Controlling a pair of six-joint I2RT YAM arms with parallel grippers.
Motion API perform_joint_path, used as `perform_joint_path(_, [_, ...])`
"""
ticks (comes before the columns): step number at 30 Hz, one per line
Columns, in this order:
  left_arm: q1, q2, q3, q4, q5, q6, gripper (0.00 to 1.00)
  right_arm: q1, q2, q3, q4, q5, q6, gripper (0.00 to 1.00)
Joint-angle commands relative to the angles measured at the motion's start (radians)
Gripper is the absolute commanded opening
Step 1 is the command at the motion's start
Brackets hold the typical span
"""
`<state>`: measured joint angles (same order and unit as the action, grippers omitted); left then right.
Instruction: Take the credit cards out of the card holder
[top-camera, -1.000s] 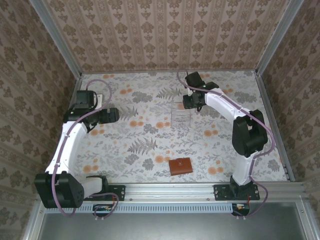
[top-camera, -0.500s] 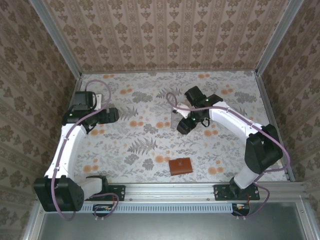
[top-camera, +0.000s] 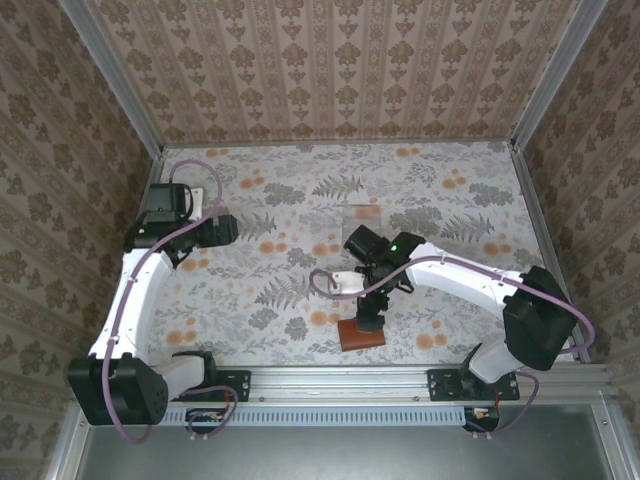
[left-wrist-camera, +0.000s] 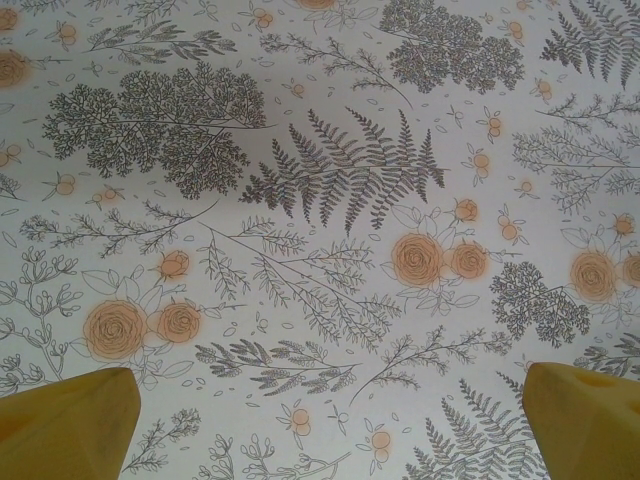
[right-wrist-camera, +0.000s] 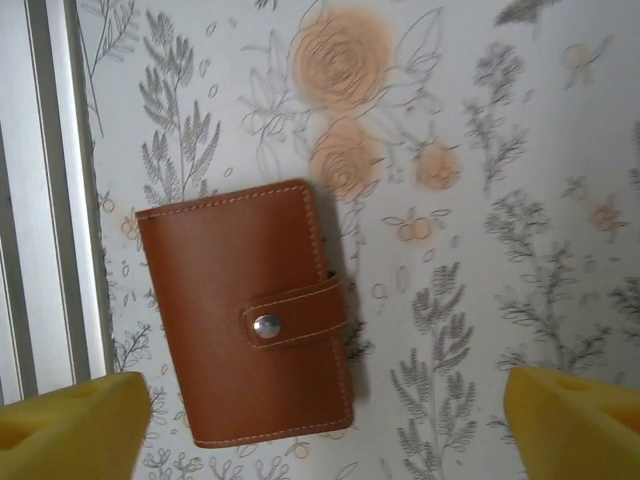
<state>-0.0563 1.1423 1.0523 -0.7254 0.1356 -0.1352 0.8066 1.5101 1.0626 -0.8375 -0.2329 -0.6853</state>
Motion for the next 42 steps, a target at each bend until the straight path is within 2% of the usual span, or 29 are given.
perform_joint_path(1, [0.009, -0.032, -0.011, 0.007, 0.01, 0.004, 1.0, 0.052, 0.016, -0.035, 0.007, 0.085, -0.041, 0.99])
perform_joint_path(11, [0.01, -0.031, -0.011, 0.006, 0.002, 0.009, 1.0, 0.149, 0.101, -0.096, 0.127, 0.174, -0.014, 1.0])
perform_joint_path(23, [0.016, -0.029, -0.01, 0.004, 0.001, 0.009, 1.0, 0.182, 0.155, -0.145, 0.176, 0.163, 0.028, 1.0])
perform_joint_path(31, [0.015, -0.03, -0.009, 0.004, 0.002, 0.009, 1.0, 0.189, 0.154, -0.144, 0.168, 0.165, 0.051, 0.93])
perform_joint_path(37, [0.015, -0.033, -0.011, 0.005, -0.002, 0.011, 1.0, 0.189, 0.12, -0.129, 0.194, 0.174, 0.148, 0.88])
perform_joint_path(42, [0.015, -0.034, -0.014, 0.008, -0.001, 0.011, 1.0, 0.173, 0.102, -0.089, 0.228, 0.183, 0.344, 0.84])
